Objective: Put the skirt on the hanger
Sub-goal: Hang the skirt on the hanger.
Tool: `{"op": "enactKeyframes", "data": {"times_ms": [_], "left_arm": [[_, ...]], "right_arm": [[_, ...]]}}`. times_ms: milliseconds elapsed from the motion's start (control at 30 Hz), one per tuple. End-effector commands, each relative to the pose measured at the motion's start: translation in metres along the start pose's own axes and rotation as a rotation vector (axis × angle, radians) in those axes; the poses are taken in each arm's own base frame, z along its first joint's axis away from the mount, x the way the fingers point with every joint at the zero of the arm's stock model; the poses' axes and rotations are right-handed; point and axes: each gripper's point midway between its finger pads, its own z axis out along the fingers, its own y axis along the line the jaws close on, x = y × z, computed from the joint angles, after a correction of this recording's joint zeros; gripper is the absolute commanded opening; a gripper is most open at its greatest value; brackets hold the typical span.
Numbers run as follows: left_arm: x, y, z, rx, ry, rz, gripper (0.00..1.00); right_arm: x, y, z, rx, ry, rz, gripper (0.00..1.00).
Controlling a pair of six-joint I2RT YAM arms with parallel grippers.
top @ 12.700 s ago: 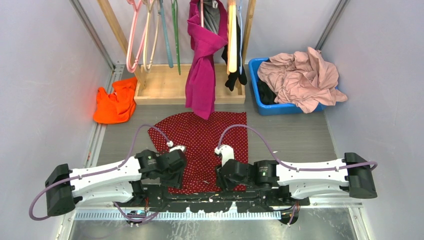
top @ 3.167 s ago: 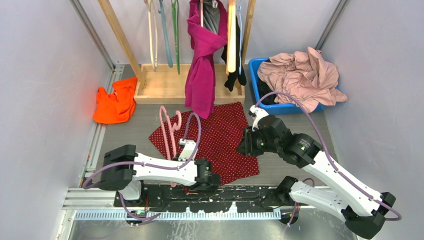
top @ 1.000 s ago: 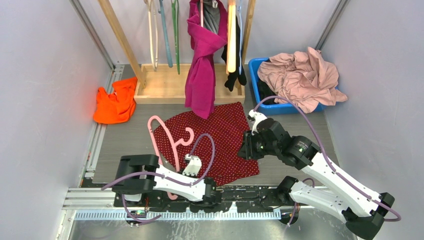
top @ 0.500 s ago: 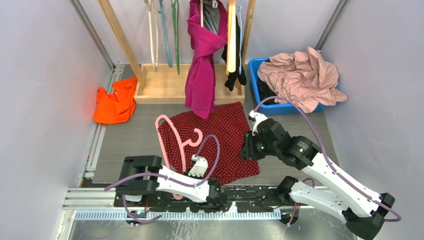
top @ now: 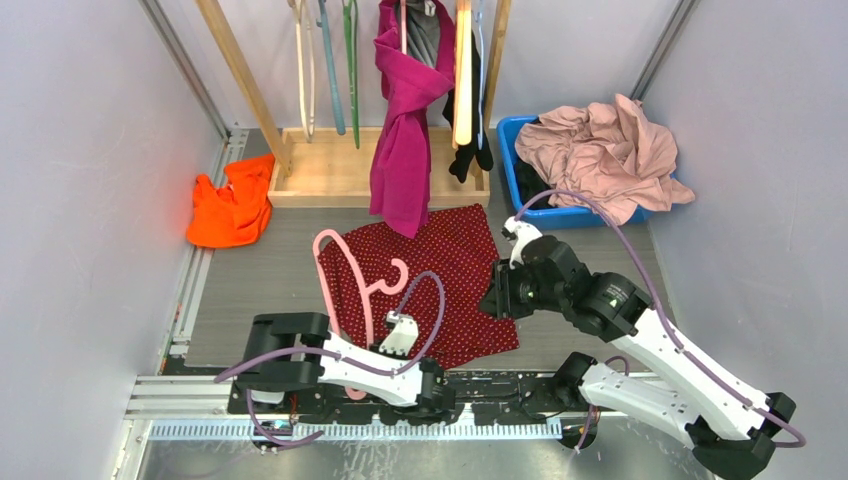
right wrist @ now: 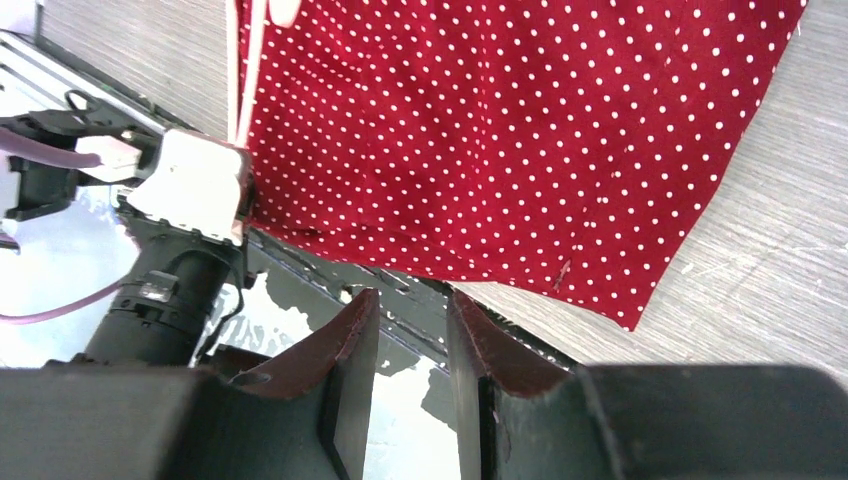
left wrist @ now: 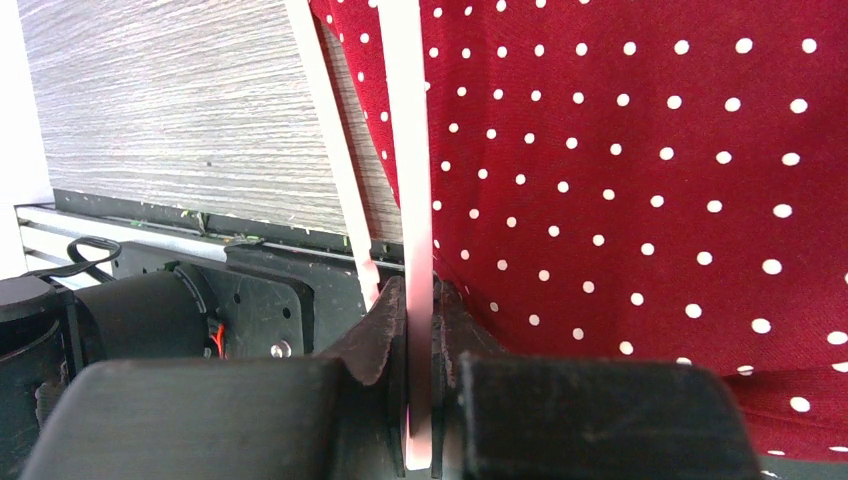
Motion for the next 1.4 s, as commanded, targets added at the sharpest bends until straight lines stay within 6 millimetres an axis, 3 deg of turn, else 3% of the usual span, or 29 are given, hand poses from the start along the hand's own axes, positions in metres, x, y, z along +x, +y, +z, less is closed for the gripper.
{"op": "enactKeyframes", "data": {"times_ms": [0, 100, 300, 400, 500, 800, 1100, 1367], "left_arm": [[0.006, -0.029, -0.007, 0.1, 0.03, -0.086, 0.0], [0.006, -0.029, -0.007, 0.095, 0.018, -0.077, 0.0], [0.004, -0.028, -0.007, 0.109, 0.008, -0.085, 0.0], [0.003, -0.027, -0.006, 0.118, 0.001, -0.09, 0.0], [0.001, -0.025, -0.006, 0.12, -0.006, -0.09, 0.0], [0.003, -0.029, -0.004, 0.146, -0.006, -0.088, 0.0], [0.003, -0.035, -0.007, 0.168, -0.013, -0.085, 0.0], [0.006, -0.033, -0.005, 0.179, -0.015, -0.089, 0.0]], "right_arm": [[-0.032, 0.022, -0.02, -0.077, -0.106, -0.028, 0.37], [-0.051, 0.039, -0.014, -0.104, -0.092, -0.051, 0.37], [-0.085, 0.079, 0.019, -0.226, 0.04, -0.064, 0.4], [-0.094, 0.1, 0.037, -0.304, 0.125, -0.094, 0.45], [-0.099, 0.109, 0.06, -0.333, 0.19, -0.116, 0.48], [-0.08, 0.138, 0.114, -0.435, 0.308, -0.294, 0.48], [-0.068, 0.163, 0.189, -0.51, 0.369, -0.382, 0.46], [-0.075, 0.176, 0.242, -0.514, 0.291, -0.407, 0.46]]}}
